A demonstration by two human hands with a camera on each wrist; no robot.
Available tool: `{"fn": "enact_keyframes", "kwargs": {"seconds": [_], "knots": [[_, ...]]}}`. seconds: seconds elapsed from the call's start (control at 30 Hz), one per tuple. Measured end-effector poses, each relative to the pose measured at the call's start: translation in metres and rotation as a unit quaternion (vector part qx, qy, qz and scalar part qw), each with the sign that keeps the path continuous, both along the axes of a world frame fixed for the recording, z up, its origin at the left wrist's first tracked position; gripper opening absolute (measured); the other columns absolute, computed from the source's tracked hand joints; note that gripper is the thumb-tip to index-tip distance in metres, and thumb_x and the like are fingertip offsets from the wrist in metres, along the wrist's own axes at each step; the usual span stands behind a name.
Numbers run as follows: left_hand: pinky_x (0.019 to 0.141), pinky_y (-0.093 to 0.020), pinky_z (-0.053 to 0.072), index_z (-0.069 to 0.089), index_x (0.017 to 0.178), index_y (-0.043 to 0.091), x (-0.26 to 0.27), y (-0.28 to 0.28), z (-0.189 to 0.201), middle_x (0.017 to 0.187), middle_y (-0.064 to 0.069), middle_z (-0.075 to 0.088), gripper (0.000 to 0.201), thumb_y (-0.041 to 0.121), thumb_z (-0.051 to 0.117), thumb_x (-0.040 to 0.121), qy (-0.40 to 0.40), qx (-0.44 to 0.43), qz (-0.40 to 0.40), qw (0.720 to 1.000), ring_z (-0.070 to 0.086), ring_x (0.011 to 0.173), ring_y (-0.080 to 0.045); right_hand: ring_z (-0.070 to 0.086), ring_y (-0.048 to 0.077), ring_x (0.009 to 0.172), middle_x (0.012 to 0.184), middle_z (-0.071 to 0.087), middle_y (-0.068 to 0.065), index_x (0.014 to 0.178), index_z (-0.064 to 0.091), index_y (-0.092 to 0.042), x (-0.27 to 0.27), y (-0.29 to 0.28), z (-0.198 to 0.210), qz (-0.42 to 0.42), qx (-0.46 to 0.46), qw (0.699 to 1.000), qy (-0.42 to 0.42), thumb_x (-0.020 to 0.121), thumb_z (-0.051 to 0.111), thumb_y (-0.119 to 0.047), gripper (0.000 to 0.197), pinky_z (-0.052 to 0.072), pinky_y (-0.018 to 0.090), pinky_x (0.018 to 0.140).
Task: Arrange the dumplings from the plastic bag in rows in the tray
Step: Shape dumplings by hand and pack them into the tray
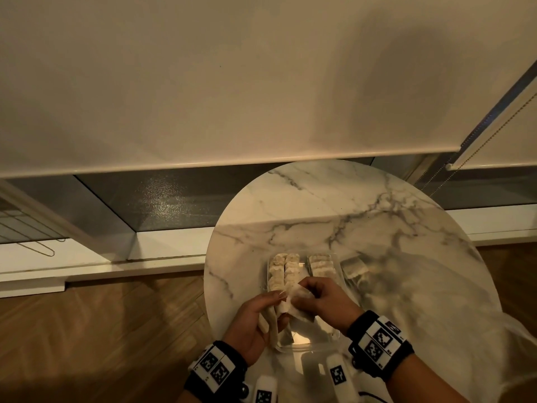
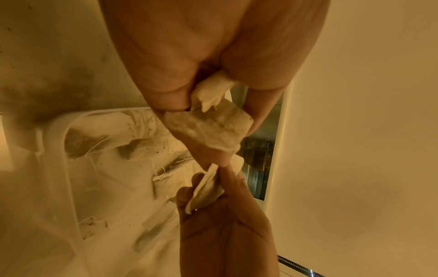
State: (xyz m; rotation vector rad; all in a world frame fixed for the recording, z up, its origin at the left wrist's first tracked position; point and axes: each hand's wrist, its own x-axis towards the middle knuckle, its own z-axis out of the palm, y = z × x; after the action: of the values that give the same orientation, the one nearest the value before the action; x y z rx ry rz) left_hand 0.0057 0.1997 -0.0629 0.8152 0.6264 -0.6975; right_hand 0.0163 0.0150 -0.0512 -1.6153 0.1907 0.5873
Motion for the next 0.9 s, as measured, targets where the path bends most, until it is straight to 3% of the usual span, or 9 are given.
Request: {"fn": "enact_keyframes", "kwargs": {"seconds": [0.13, 0.23, 0.33, 0.5, 0.67, 0.77, 0.9], "knots": [[0.063, -0.031, 0.058, 0.067, 0.109, -0.003, 0.003, 0.008, -0.003, 0.105, -0.022, 0.068, 0.033, 0.022, 0.061, 0.087, 0.068, -0.052, 0.065, 0.994, 0.070, 0.079, -0.031, 0.058, 0.017, 0.057, 0.068, 0.066, 0.008, 0.089, 0.069, 0.002, 0.005, -0.012, 0.004, -0.046, -0.033, 0.998, -0.009, 0.086, 0.064, 0.004, 0.006, 0.048, 0.028, 0.051], [0.064, -0.034, 0.059, 0.066, 0.103, -0.005, 0.004, 0.017, -0.008, 0.099, -0.024, 0.070, 0.038, 0.029, 0.050, 0.097, 0.092, -0.074, 0.107, 0.987, 0.072, 0.075, -0.036, 0.059, 0.017, 0.057, 0.068, 0.067, 0.009, 0.082, 0.071, -0.006, 0.009, -0.026, 0.002, -0.065, -0.082, 0.994, -0.027, 0.086, 0.066, 0.001, 0.009, 0.049, 0.029, 0.052], [0.067, -0.035, 0.058, 0.067, 0.101, -0.004, 0.004, 0.022, -0.011, 0.098, -0.024, 0.069, 0.039, 0.032, 0.051, 0.096, 0.095, -0.088, 0.117, 0.985, 0.071, 0.074, -0.035, 0.064, 0.019, 0.058, 0.070, 0.070, 0.012, 0.080, 0.069, -0.006, 0.013, -0.041, -0.002, -0.062, -0.140, 0.987, -0.047, 0.086, 0.067, -0.001, 0.008, 0.056, 0.034, 0.057], [0.060, -0.031, 0.059, 0.067, 0.104, -0.002, 0.003, 0.021, -0.011, 0.096, -0.019, 0.068, 0.035, 0.026, 0.061, 0.084, 0.095, -0.077, 0.112, 0.986, 0.069, 0.076, -0.030, 0.070, 0.031, 0.062, 0.068, 0.073, 0.012, 0.084, 0.068, -0.007, 0.018, -0.055, -0.012, -0.038, -0.197, 0.979, -0.040, 0.083, 0.069, -0.005, 0.002, 0.061, 0.046, 0.065], [0.056, -0.028, 0.058, 0.070, 0.094, -0.001, 0.003, 0.022, -0.005, 0.091, -0.017, 0.068, 0.028, 0.023, 0.062, 0.081, 0.094, -0.078, 0.127, 0.984, 0.067, 0.075, -0.029, 0.067, 0.011, 0.055, 0.072, 0.068, 0.004, 0.092, 0.067, -0.017, 0.026, -0.061, -0.016, -0.035, -0.265, 0.963, -0.037, 0.082, 0.068, -0.008, 0.013, 0.055, 0.029, 0.051], [0.056, -0.027, 0.057, 0.074, 0.085, 0.000, 0.003, 0.026, -0.001, 0.091, -0.016, 0.068, 0.025, 0.021, 0.062, 0.078, 0.093, -0.073, 0.136, 0.984, 0.064, 0.078, -0.028, 0.068, 0.018, 0.071, 0.082, 0.069, 0.001, 0.090, 0.068, -0.026, 0.031, -0.064, -0.024, -0.017, -0.297, 0.953, -0.047, 0.078, 0.073, -0.017, 0.016, 0.061, 0.041, 0.067], [0.052, -0.027, 0.057, 0.073, 0.086, 0.000, 0.002, 0.031, -0.005, 0.087, -0.015, 0.069, 0.023, 0.019, 0.063, 0.078, 0.104, -0.085, 0.145, 0.980, 0.062, 0.082, -0.027, 0.062, 0.010, 0.079, 0.087, 0.067, -0.007, 0.096, 0.071, -0.020, 0.035, -0.063, -0.027, 0.057, -0.376, 0.924, -0.048, 0.084, 0.072, -0.022, 0.012, 0.052, 0.022, 0.069]]}}
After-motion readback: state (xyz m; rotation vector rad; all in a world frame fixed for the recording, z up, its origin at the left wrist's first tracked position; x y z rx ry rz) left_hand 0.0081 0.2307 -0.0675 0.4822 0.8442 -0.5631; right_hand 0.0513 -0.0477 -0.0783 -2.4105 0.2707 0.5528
